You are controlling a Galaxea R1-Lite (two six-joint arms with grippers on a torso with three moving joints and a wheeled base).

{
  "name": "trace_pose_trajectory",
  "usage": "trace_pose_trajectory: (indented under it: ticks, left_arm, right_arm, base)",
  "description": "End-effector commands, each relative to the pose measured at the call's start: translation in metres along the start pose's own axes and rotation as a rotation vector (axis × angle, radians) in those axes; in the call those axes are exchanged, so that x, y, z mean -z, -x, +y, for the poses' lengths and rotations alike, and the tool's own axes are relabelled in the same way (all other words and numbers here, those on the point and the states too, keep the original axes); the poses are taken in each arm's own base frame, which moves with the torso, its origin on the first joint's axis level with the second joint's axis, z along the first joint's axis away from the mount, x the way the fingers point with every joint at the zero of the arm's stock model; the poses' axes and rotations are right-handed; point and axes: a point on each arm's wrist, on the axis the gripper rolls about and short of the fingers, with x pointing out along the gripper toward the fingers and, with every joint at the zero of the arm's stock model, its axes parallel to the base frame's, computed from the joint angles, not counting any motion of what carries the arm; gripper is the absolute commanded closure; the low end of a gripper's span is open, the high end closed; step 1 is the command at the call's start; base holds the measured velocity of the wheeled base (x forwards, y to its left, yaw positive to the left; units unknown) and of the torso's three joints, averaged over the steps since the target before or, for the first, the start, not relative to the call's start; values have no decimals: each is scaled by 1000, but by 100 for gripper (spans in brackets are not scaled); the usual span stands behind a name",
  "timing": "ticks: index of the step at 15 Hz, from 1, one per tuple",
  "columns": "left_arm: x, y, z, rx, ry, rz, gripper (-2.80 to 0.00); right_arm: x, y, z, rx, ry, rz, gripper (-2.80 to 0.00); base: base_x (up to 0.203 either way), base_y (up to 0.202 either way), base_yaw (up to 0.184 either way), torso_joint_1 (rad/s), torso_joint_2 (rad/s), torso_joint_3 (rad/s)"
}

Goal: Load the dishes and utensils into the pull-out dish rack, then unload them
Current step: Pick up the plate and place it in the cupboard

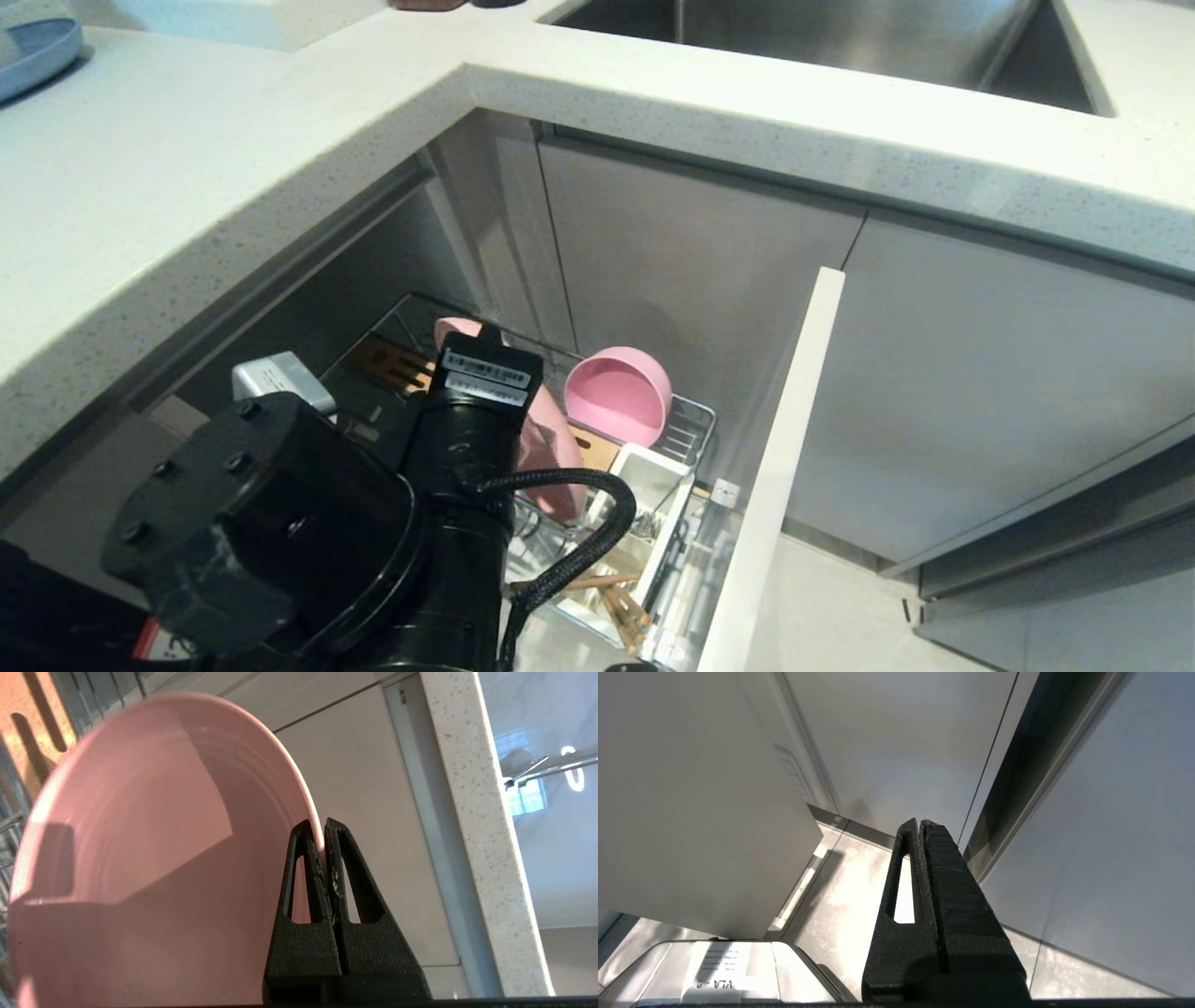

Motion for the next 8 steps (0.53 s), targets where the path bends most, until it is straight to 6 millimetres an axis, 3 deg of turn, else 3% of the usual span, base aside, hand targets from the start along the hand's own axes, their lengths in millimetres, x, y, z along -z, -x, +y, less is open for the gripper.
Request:
trace_pose_trajectory:
  ticks: [1, 8]
  left_arm:
    - [2, 0, 4, -12, -8, -2, 0]
    - [5, -2, 16, -37, -35, -2, 0]
  right_arm:
    - [0, 0, 0, -1, -1, 1, 0]
    - [0, 0, 0, -1, 0, 0, 0]
  base:
    - [0, 0, 0, 0, 0, 0]
    - [0, 0, 0, 0, 0, 0]
